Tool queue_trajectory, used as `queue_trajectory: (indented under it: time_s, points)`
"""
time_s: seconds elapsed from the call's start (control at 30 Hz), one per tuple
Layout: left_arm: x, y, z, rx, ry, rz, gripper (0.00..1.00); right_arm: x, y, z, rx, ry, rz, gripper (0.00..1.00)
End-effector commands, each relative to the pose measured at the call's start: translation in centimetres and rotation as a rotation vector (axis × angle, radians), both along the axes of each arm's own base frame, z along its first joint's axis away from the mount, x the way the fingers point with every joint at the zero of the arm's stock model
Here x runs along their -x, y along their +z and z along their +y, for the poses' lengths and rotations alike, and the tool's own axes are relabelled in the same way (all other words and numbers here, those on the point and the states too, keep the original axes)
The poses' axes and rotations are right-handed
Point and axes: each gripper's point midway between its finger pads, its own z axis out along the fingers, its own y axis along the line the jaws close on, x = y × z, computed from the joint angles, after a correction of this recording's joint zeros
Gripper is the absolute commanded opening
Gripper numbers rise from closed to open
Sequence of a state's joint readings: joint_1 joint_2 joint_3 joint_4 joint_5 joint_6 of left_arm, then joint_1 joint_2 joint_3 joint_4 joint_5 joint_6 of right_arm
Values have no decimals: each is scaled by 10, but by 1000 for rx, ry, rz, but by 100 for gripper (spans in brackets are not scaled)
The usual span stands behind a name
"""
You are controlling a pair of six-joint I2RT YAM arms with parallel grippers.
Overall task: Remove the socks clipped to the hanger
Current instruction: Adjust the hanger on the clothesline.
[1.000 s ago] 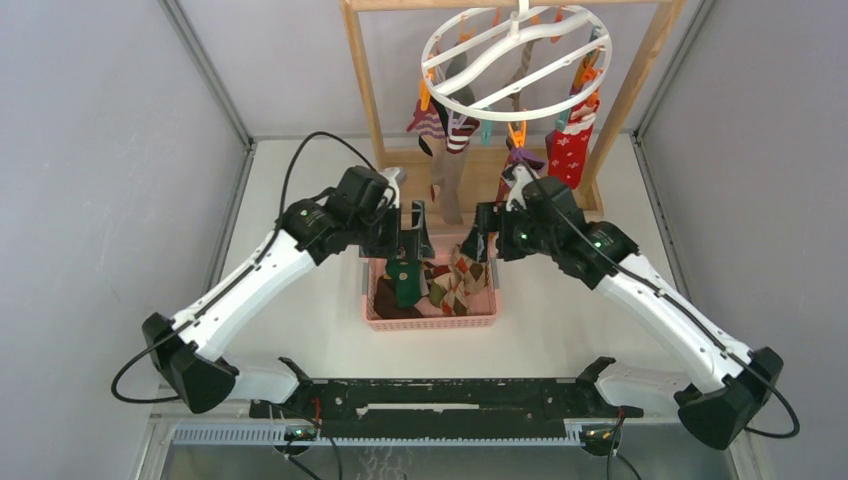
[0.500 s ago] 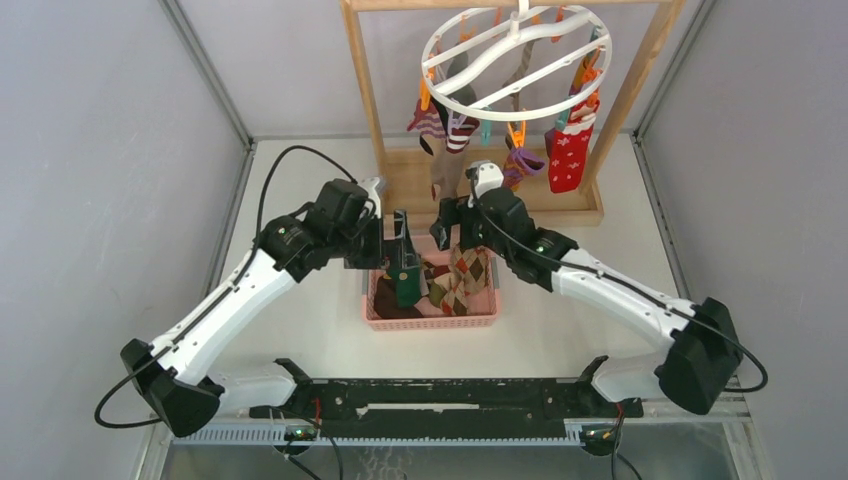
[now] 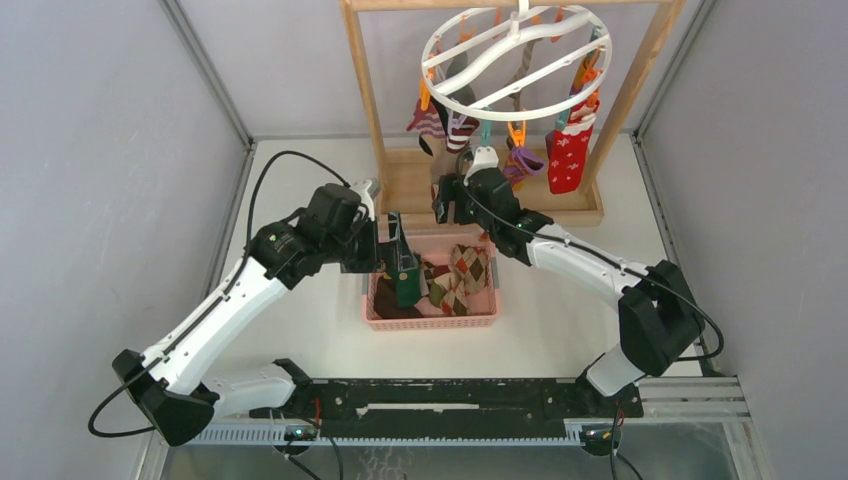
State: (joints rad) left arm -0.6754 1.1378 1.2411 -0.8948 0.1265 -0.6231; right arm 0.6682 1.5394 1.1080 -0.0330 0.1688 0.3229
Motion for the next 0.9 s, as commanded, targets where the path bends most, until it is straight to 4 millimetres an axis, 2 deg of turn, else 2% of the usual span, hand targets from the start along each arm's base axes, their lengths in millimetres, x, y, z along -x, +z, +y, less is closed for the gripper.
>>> queue_trajectory:
  time_s: [0.0, 0.17, 0.3, 0.4, 0.6, 0.67, 0.77, 0.8, 0.87]
  points:
    - [-2, 16, 0, 30, 15, -25, 100, -29, 56, 10, -103, -12, -141, 83]
    - [-2, 20, 0, 35, 20, -26, 100, -35, 65, 25, -135, 37, -127, 61]
    - [-4, 22, -2, 40, 26, -27, 100, -29, 69, 27, -148, 61, -115, 47]
    - [-7, 22, -5, 48, 24, -27, 100, -18, 64, 25, -140, 75, -68, 34]
    - [-18, 30, -14, 53, 14, -43, 100, 9, 64, 21, -142, 96, -46, 27]
    - [-22, 34, -17, 54, 5, -51, 100, 17, 65, 19, -139, 104, -35, 20]
    - [-28, 40, -22, 57, -3, -63, 100, 30, 72, 13, -137, 112, -37, 16]
    - [-30, 42, -24, 60, -6, -67, 100, 34, 77, 11, -141, 116, -43, 12]
    - [-34, 46, -27, 63, -10, -76, 100, 42, 88, 4, -149, 116, -57, 9]
